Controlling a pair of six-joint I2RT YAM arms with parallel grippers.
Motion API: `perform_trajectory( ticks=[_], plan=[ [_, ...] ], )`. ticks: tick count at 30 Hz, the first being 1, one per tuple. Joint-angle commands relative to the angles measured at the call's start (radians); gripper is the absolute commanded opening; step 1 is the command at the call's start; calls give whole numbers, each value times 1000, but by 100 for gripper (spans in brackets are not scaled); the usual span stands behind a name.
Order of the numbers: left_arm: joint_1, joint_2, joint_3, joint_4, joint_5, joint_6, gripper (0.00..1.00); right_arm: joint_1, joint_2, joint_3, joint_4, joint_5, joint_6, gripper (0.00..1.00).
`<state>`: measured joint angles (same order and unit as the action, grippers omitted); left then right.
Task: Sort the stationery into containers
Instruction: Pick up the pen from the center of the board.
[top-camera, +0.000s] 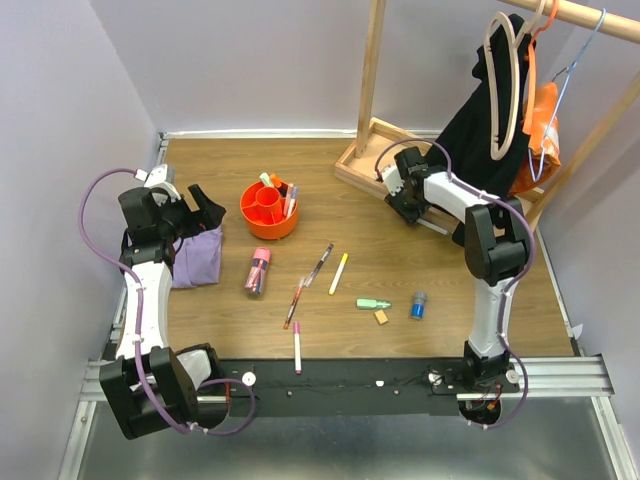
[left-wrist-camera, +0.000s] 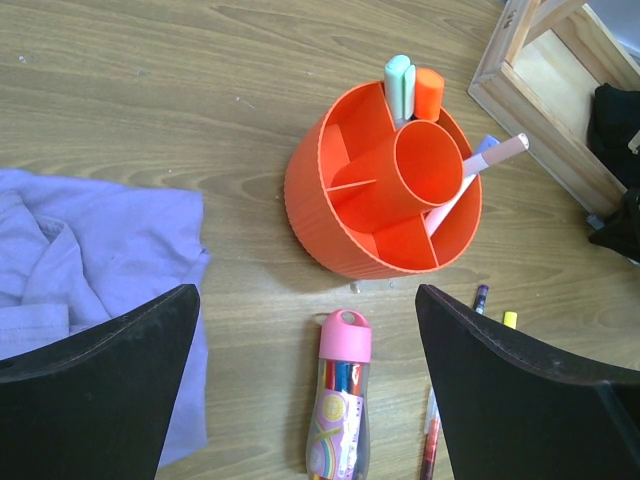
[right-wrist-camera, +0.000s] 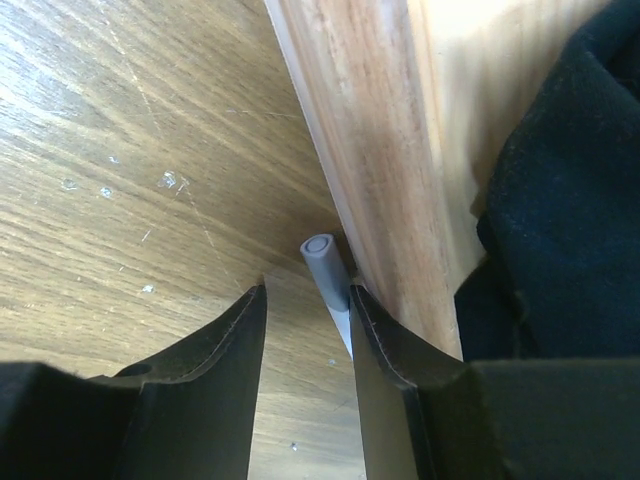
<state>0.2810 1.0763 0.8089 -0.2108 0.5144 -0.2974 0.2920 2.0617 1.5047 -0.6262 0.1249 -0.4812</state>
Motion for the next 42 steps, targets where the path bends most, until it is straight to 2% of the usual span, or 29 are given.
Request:
perform_trajectory(
  ticks=[1, 3, 7, 12, 16, 18, 20, 22, 25, 29, 30, 33, 42],
  plan=[
    [-5, 10, -11, 17, 22, -5, 98, -42, 58, 43, -20, -47, -17, 45],
    [-5, 14, -11, 21, 22, -6, 98, -42, 52, 37, -52, -108, -23, 42],
    [-5, 20, -8, 34, 21, -5, 98, -42, 38, 2, -73, -119, -36, 42],
    [-5, 28, -7, 44, 24, -11, 98, -42, 69, -24, -79, 8, -117, 43],
    [-3, 27, -5, 41, 26, -11, 98, -44, 80, -40, -90, -8, -168, 40],
    [-5, 25, -2, 34, 26, -6, 98, -43, 90, -25, -112, -34, -169, 26],
    [-5, 24, -1, 25, 21, 1, 98, -42, 94, -15, -118, -48, -171, 19],
    [-5, 20, -2, 21, 21, 3, 98, -44, 97, -17, -116, -50, -183, 19],
    [-3, 19, -10, 25, 21, 0, 98, -44, 112, -12, -136, -45, -186, 27],
    [-5, 19, -14, 34, 21, -11, 98, -44, 120, 32, -259, -186, -189, 8],
    [-5, 20, -14, 34, 21, -11, 99, -42, 107, 34, -263, -264, -189, 7],
    [-5, 19, -14, 34, 21, -9, 98, -22, 84, 60, -288, -365, -163, 4],
    [-5, 22, -14, 41, 24, -14, 98, 21, 41, 208, -317, -608, -57, 1]
  ],
)
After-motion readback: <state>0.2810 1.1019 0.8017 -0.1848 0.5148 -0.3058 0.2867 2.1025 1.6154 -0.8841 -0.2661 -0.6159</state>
